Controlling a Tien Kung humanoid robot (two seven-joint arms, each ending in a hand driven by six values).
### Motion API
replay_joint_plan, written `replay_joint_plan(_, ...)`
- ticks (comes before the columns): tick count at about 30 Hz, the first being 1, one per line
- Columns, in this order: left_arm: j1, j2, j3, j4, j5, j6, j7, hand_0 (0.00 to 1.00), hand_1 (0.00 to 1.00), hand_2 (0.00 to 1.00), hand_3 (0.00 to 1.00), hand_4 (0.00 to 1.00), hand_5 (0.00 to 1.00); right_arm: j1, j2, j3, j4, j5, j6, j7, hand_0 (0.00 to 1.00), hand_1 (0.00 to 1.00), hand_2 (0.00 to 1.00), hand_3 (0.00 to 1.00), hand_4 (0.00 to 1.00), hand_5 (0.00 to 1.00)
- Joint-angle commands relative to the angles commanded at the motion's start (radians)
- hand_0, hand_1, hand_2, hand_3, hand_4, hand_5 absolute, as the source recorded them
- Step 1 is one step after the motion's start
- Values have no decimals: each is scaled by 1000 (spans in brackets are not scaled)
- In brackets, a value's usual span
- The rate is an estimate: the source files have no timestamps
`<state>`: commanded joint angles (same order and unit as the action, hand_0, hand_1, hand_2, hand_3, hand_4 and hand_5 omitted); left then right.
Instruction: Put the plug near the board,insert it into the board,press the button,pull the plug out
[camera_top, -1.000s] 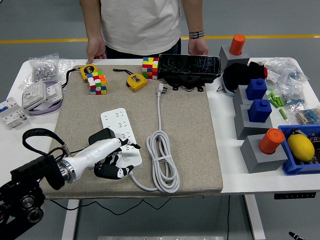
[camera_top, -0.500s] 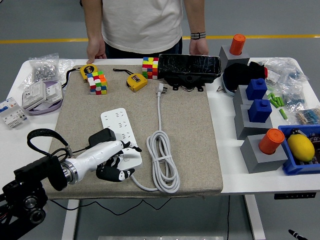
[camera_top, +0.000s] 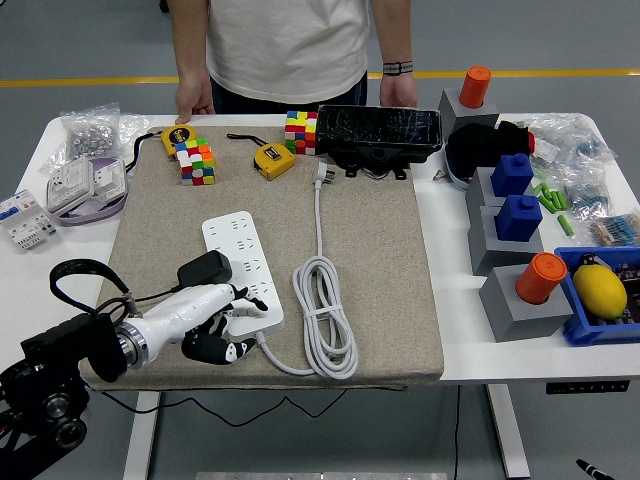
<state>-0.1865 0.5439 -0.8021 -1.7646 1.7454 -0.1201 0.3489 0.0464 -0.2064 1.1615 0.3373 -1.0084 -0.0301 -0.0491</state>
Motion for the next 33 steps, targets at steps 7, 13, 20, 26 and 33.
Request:
replay_joint_plan(7, -12, -13, 1, 24, 13, 8, 0, 76, 60, 112, 754, 644, 199, 4, -1, 4, 3, -1, -1, 1, 657, 664, 663, 583, 998, 560)
replay_joint_plan(13, -27, -23, -2, 42, 24, 19, 0, 76, 60, 112, 754, 642, 201, 5, 1, 4, 3, -1, 0, 0, 658, 664, 663, 582, 998, 560)
replay_joint_plan(20, -39, -33, -15, 43, 24, 31, -9, 75, 60, 112, 746, 640, 204, 5, 3, 6, 2, -3, 0, 0, 657, 664, 663, 583, 998, 559)
replay_joint_plan(26, -56, -57, -26, 72, 41, 49, -5, 74, 60, 112, 744, 639, 200, 5, 5, 0, 1, -1, 0, 1, 657, 664, 663, 583, 998, 560)
replay_joint_plan(33, -73, -76, -29, 105, 48, 51, 4, 74, 61, 112, 744, 641, 207, 2, 7, -13, 2, 2, 0, 1, 657, 664, 663, 583, 998, 560)
